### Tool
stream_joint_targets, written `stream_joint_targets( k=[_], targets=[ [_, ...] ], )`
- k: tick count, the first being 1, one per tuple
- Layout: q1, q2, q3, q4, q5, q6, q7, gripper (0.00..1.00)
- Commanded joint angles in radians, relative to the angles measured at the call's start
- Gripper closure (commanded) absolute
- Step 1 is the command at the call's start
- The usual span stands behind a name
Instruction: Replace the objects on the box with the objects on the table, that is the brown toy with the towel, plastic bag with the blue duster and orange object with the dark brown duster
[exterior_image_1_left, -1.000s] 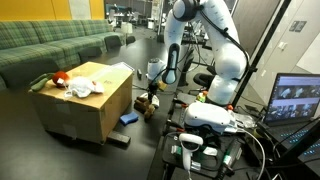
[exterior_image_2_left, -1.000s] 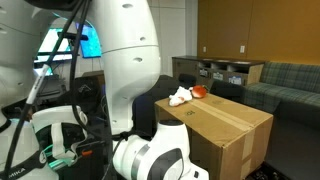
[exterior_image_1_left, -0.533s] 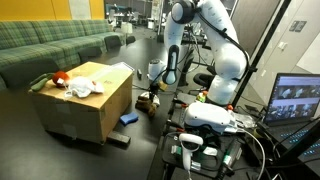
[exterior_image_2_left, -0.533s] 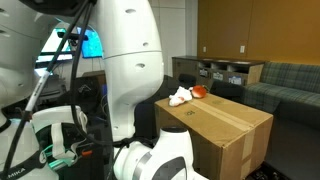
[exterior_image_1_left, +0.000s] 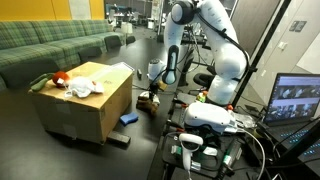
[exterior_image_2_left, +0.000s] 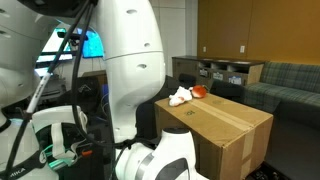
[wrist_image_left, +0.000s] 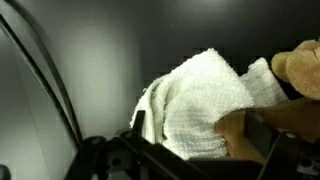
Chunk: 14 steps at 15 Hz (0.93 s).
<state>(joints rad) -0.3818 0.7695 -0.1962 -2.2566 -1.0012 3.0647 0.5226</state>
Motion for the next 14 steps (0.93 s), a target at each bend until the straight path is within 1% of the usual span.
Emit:
stream_joint_targets(
  k=[1,3,6,13,14],
  targets=[
    [0.008,0.017,0.005,0.023,-0.008,0.010,-0.010,0.00],
    [0.019,0.015,0.006,0.017,-0.016,0.014,-0.014,0.00],
    [0.054,0.018,-0.005,0.012,-0.036,0.018,-0.007,0.00],
    [0.175,0.026,-0.056,0.011,-0.096,0.033,0.040,0.00],
    [0.203,0.026,-0.076,0.005,-0.109,0.046,0.060,0.00]
  ],
)
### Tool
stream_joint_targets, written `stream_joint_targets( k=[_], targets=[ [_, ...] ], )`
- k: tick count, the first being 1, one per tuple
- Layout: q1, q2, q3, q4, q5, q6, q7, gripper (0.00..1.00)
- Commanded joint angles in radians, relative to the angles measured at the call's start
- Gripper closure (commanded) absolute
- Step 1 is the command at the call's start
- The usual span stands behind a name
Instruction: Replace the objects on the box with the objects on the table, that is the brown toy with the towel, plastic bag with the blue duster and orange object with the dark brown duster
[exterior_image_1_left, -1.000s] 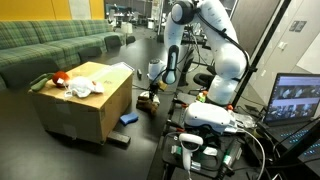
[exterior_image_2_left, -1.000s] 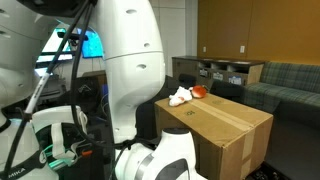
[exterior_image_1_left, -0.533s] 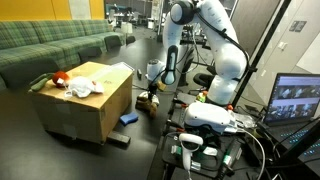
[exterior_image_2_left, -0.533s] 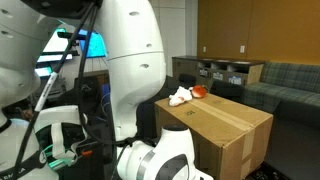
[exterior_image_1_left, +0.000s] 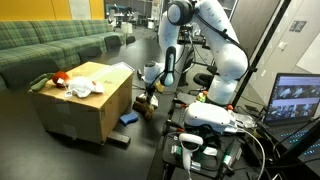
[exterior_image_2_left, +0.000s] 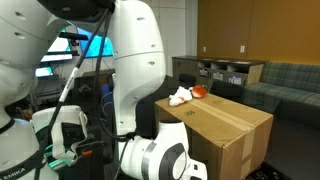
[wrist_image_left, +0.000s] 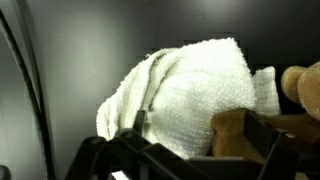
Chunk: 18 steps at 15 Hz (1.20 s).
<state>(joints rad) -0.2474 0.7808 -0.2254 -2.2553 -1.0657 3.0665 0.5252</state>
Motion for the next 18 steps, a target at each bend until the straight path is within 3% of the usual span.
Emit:
stream_joint_targets(
  k=[1,7,14,18],
  targets=[
    [0.085,0.013,-0.054,0.003,-0.051,0.048,0.066,0.00],
    [0.208,0.006,-0.115,0.004,-0.091,0.081,0.132,0.00],
    [0.402,-0.017,-0.220,0.026,-0.159,0.101,0.185,0.00],
    [0.469,-0.033,-0.267,0.039,-0.173,0.101,0.188,0.00]
  ],
)
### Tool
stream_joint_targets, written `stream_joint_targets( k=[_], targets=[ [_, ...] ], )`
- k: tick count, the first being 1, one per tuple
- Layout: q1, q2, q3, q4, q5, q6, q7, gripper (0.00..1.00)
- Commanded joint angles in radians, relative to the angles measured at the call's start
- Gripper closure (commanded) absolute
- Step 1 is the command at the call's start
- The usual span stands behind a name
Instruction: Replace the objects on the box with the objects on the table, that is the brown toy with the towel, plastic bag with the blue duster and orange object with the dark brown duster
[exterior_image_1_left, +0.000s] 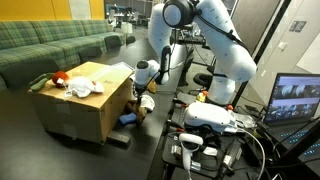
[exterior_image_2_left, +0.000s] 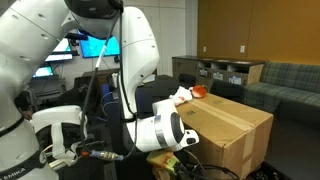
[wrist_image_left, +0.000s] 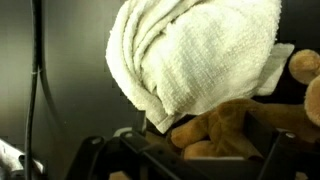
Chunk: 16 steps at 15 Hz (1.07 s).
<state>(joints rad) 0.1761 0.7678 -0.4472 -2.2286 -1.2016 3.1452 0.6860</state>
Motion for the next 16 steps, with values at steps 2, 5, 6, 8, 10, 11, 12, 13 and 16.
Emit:
stream_joint_targets(
  k=[2,5,6,8,10,11,12,13,16],
  targets=[
    [0.066,-0.018,-0.067,0.029,-0.032,0.026,0.028,0.00],
    [0.116,-0.011,-0.126,0.038,-0.040,0.051,0.061,0.00],
    [0.127,-0.005,-0.144,0.044,-0.038,0.059,0.067,0.00],
    [0.149,0.003,-0.177,0.048,-0.033,0.066,0.078,0.00],
    [0.165,0.012,-0.206,0.050,-0.029,0.070,0.089,0.00],
    [0.165,0.014,-0.215,0.051,-0.025,0.071,0.087,0.00],
    [0.169,0.018,-0.230,0.051,-0.025,0.075,0.090,0.00],
    [0.170,0.018,-0.240,0.049,-0.023,0.075,0.092,0.00],
    [0.171,0.008,-0.273,0.042,-0.022,0.080,0.094,0.00]
  ],
)
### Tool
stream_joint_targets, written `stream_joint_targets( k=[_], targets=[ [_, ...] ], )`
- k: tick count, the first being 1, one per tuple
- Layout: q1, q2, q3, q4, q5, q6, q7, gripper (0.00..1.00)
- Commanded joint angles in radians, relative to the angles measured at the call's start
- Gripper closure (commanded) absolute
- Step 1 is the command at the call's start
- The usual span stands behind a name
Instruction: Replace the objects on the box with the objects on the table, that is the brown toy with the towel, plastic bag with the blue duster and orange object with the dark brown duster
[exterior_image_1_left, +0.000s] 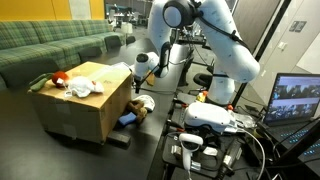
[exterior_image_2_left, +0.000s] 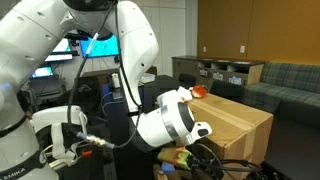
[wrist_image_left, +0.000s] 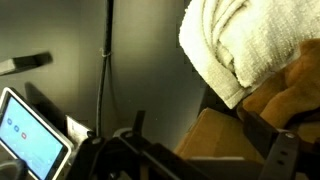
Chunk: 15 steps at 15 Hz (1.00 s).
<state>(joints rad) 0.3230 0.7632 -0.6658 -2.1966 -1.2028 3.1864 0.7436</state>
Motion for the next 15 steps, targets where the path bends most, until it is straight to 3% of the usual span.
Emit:
stream_joint_targets(
  k=[1,4,7,11,15],
  targets=[
    [0.024,0.006,-0.064,0.006,-0.022,0.041,0.034,0.00],
    [0.005,-0.002,-0.064,-0.002,-0.014,0.059,0.013,0.00],
    [-0.068,-0.017,0.007,-0.024,0.013,0.035,-0.029,0.00],
    [-0.255,-0.038,0.156,-0.049,0.042,0.037,-0.098,0.00],
    [-0.521,-0.046,0.353,-0.052,0.064,0.053,-0.209,0.00]
  ],
)
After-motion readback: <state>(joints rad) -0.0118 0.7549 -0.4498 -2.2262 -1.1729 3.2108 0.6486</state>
